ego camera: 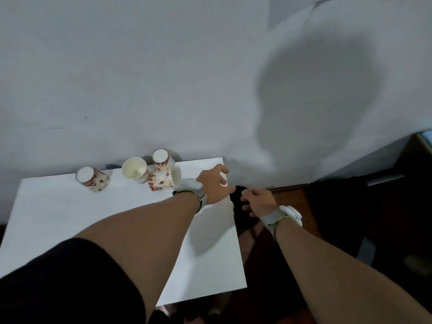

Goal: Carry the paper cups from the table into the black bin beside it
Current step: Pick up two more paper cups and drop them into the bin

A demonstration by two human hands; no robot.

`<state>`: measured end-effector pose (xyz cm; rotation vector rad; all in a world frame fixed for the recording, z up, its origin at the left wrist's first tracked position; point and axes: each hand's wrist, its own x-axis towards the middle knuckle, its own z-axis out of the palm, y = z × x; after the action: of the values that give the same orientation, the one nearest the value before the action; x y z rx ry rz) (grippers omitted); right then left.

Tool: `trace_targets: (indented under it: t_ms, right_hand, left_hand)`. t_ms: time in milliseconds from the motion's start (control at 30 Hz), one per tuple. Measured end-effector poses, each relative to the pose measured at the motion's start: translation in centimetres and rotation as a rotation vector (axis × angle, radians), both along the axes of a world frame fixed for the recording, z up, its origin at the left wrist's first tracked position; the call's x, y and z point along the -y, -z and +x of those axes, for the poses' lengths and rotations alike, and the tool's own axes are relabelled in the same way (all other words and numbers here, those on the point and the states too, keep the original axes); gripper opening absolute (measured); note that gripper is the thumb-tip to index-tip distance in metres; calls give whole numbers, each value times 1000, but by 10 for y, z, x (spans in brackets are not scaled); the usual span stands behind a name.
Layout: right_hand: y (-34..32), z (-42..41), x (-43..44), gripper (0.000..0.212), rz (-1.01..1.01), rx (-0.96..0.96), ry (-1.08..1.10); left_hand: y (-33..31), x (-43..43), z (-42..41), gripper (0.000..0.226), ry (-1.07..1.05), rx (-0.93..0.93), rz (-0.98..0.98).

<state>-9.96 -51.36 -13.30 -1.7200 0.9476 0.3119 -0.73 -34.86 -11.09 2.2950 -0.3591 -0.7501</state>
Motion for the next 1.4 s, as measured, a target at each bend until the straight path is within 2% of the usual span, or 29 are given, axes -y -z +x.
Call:
trace_targets:
  t_ms: [100,300,367,467,533,667,867,1000,1133,1267,1400]
  right_hand:
    - [-23,17,-19,9,-29,43,-50]
    - [-59,51,-69,4,23,112,-151]
    - [-68,62,-88,12,-10,129,-206]
    - [-82,75,-121,10,-95,155,-305]
    - [-86,82,-141,7,-145,173,-361]
    - [-85,95,-177,25,-354,243,-545]
    - [-80,107,-222,35,-646,293,-846]
    - [-69,121,-245,37,-685,258,-968]
    - [-47,138,-262,39,-814,242,-1088]
    - [-30,147,-274,29,-901,219,-1168]
    - [-27,141,-283,20,-849,302,-1102]
  left_hand:
    - [-19,-35,2,32,-61,12,-12]
    - [-55,-122,23,22,-192,94,-2]
    - [-64,-152,31,21,-238,124,15]
    - [-74,-200,42,31,-316,155,30]
    - [-77,-228,49,29,-305,168,103]
    - [-78,-275,63,27,-281,235,259]
    - [-72,-318,69,51,-334,116,405]
    - [-52,-325,76,57,-353,106,419]
    - [-29,-327,85,60,-343,48,435]
    - [-12,-332,78,55,-370,86,438]
    - [-9,-342,70,60,-374,101,434]
